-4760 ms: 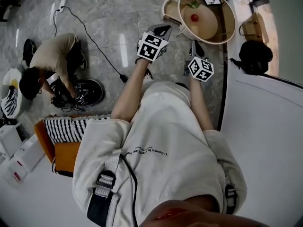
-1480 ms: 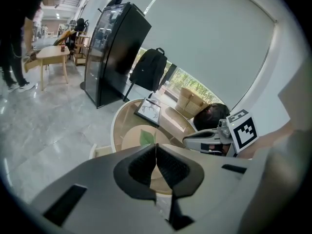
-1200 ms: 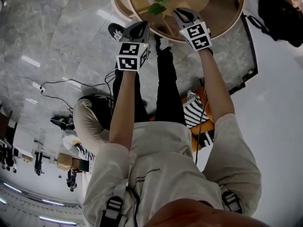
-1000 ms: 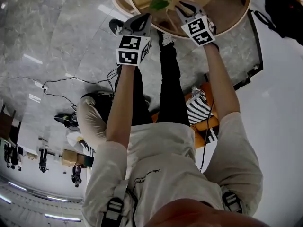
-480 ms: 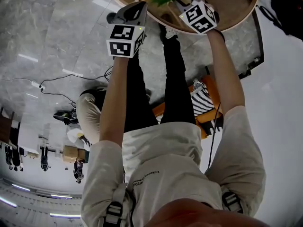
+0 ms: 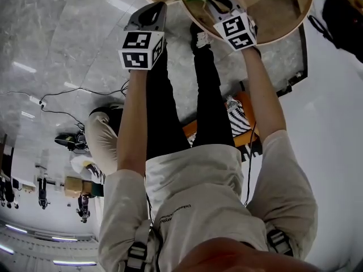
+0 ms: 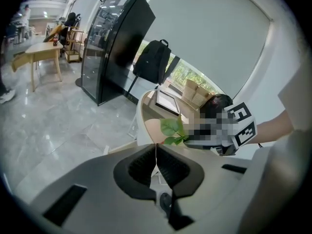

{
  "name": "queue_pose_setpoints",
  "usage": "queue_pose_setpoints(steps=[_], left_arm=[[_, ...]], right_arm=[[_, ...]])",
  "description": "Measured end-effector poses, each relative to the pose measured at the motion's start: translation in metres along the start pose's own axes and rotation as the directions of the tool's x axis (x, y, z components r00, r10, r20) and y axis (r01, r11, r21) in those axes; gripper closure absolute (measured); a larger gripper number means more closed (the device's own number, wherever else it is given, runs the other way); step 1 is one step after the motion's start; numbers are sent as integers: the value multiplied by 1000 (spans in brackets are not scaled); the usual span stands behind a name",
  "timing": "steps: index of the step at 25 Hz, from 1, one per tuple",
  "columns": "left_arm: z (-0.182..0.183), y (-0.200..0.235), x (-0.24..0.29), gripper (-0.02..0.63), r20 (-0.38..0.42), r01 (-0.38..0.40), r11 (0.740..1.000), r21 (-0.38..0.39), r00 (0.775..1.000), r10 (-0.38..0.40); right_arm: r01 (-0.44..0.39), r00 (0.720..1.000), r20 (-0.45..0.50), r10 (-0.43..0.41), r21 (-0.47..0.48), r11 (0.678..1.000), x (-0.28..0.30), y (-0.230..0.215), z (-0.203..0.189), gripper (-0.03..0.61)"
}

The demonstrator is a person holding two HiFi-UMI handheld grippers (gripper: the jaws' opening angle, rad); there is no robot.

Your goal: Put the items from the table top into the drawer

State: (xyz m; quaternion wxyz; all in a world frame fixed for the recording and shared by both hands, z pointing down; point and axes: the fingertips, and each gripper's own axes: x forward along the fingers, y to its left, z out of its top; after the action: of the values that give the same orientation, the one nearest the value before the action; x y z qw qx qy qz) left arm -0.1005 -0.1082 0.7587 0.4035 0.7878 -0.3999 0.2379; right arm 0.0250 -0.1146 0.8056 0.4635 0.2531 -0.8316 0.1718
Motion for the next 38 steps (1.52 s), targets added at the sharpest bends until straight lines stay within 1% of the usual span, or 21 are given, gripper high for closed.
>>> queue_pose_setpoints(steps=[6, 11, 14, 16, 19, 21, 24, 27, 29, 32, 35, 38], left_arm=[[-1, 38, -21, 592, 32, -35, 998, -49, 999, 37], [-6, 69, -38, 592, 52, -56, 994, -93, 997, 61], [-10, 86, -45, 592, 54, -73, 992, -102, 995, 79], [-14, 98, -49, 592, 52, -87, 990, -112, 994, 93], [-23, 117, -56, 592, 45, -110, 985, -136, 992, 117], [-30, 128, -58, 592, 34, -120, 983, -136, 992, 125], [-39, 141, -57, 592, 18, -128, 982, -141, 991, 132], [-54, 148, -46, 592, -4, -127, 980, -151, 992, 128], [-64, 153, -32, 592, -20, -122, 981, -149, 993, 120], [-75, 152, -10, 592, -30, -96, 985, -144, 995, 93], [-93, 156, 11, 592, -38, -74, 989, -127, 997, 70], [-116, 165, 31, 592, -52, -66, 991, -115, 997, 61]], right_arm=[[-2, 998, 57, -5, 126, 992, 20, 22, 51, 525], [-23, 991, 131, -10, 253, 967, 42, 50, 97, 526], [-53, 988, 154, 11, 271, 961, 61, 76, 119, 526], [-65, 991, 130, 28, 284, 956, 76, 97, 124, 528], [-78, 996, 62, 61, 324, 943, 104, 126, 114, 526], [-69, 998, 26, 64, 379, 923, 123, 134, 101, 528], [-17, 999, -17, 29, 499, 866, 145, 130, 79, 526], [64, 997, -72, -27, 579, 813, 168, 122, 47, 526], [104, 993, -103, -52, 598, 794, 186, 116, 28, 526], [138, 989, -127, -76, 607, 782, 211, 110, 7, 526], [183, 983, -138, -122, 636, 749, 239, 101, -13, 526], [210, 978, -141, -156, 637, 742, 269, 92, -31, 526]])
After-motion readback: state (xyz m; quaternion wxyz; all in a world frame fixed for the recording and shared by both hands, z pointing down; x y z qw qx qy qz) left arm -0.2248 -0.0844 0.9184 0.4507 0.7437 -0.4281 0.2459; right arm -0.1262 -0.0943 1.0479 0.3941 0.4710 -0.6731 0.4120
